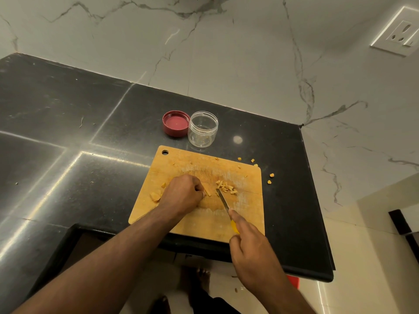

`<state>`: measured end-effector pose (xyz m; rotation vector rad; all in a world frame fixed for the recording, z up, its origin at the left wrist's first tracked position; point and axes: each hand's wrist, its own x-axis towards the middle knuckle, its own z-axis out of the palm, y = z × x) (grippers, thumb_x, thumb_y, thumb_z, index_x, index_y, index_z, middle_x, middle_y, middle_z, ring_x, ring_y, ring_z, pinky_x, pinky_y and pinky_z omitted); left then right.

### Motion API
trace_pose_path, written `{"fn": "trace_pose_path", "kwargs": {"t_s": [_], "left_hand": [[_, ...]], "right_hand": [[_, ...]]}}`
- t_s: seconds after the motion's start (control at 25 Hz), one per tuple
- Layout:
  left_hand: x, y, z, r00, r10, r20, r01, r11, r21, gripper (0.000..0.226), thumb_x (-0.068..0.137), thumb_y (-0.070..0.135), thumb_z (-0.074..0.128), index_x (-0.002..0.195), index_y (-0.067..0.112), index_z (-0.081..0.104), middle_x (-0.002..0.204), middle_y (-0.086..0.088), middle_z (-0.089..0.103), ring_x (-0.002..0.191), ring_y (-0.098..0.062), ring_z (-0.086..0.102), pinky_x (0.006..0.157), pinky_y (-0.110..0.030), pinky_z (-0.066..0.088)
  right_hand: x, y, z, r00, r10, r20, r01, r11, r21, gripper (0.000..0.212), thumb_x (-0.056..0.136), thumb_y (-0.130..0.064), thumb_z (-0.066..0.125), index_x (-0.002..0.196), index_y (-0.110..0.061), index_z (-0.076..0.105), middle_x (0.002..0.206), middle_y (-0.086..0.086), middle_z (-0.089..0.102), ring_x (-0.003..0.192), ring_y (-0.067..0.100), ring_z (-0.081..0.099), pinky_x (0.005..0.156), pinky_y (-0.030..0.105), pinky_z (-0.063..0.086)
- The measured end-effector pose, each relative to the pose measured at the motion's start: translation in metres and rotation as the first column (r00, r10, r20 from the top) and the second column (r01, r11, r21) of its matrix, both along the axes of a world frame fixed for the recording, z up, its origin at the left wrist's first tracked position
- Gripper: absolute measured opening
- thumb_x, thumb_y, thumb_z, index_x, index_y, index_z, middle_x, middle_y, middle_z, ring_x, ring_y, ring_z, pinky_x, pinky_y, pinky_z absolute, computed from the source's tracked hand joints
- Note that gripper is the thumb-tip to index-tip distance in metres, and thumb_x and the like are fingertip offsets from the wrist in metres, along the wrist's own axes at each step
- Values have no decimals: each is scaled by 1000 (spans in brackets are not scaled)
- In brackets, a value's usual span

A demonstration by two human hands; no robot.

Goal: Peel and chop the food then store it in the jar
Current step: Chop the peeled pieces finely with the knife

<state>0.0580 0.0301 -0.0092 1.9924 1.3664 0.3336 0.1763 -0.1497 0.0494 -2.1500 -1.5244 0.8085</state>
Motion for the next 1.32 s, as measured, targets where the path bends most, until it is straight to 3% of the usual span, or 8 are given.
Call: {"fn": "trace_pose_path", "kwargs": {"t_s": [0.08, 0.2, 0.6, 0.84, 1.0, 1.12, 1.24, 1.32], "left_hand": [[0, -1, 1, 1000, 14, -3, -14, 1000, 1, 6, 88, 20, 71, 89, 22, 77, 87, 9, 71, 80, -7, 63, 67, -25, 51], [1, -1, 1, 999, 36, 5, -36, 999, -12, 6, 86, 21, 72, 84, 23, 77, 81, 10, 69, 77, -7, 63, 66, -27, 54], [2, 0, 4, 999, 45, -19, -45, 999, -8, 12, 83, 17, 70, 73, 21, 73, 79, 8, 70, 74, -10, 64, 66, -31, 56], [3, -1, 7, 998, 51, -22, -52, 998, -22, 12, 85, 17, 70, 75, 22, 73, 77, 8, 69, 73, -7, 63, 61, -25, 52], [1, -1, 7, 999, 36, -29, -36, 999, -16, 12, 85, 15, 69, 76, 22, 73, 79, 8, 69, 75, -8, 63, 65, -27, 55], [1, -1, 9, 999, 15, -32, -16, 999, -29, 8, 88, 18, 70, 84, 22, 75, 85, 7, 70, 78, -8, 62, 68, -27, 55], [-3, 2, 13, 999, -24, -41, 23, 1000, -18, 14, 90, 14, 67, 95, 21, 78, 96, 5, 73, 85, -9, 63, 77, -29, 57], [-7, 7, 16, 999, -23, -41, 22, 999, -27, 23, 91, 9, 63, 102, 22, 78, 106, 4, 73, 94, -11, 64, 85, -30, 58]], "right_hand": [[-3, 4, 1, 1000, 20, -7, -20, 1000, -3, 53, 104, -26, 35, 154, -37, 19, 131, -21, 39, 106, -10, 43, 85, 6, 36], [-10, 14, -4, 997, 77, 14, -77, 997, -20, 54, 104, -25, 35, 155, -35, 20, 145, -11, 41, 120, 1, 43, 101, 21, 41], [-5, 38, -16, 982, 172, 81, -168, 984, -59, 53, 104, -24, 33, 155, -29, 21, 150, -5, 40, 131, 9, 39, 109, 26, 36], [-4, 18, -15, 987, 151, 63, -148, 988, -51, 54, 104, -25, 34, 155, -33, 20, 147, -8, 42, 125, 6, 43, 104, 23, 39], [-1, 1, -12, 993, 99, 57, -97, 994, -42, 51, 104, -26, 35, 153, -35, 23, 129, -12, 48, 107, 3, 50, 89, 17, 44], [2, -2, -10, 999, 31, 8, -32, 998, 45, 52, 104, -24, 36, 153, -35, 24, 137, -16, 43, 116, -1, 46, 92, 8, 38], [5, -1, -10, 998, -23, -65, 26, 999, 38, 52, 103, -26, 38, 152, -38, 25, 143, -18, 40, 115, 2, 51, 96, 25, 50], [6, 1, -12, 998, -28, -56, 30, 999, 29, 52, 103, -27, 39, 152, -39, 26, 142, -18, 40, 110, 4, 53, 92, 28, 53]]}}
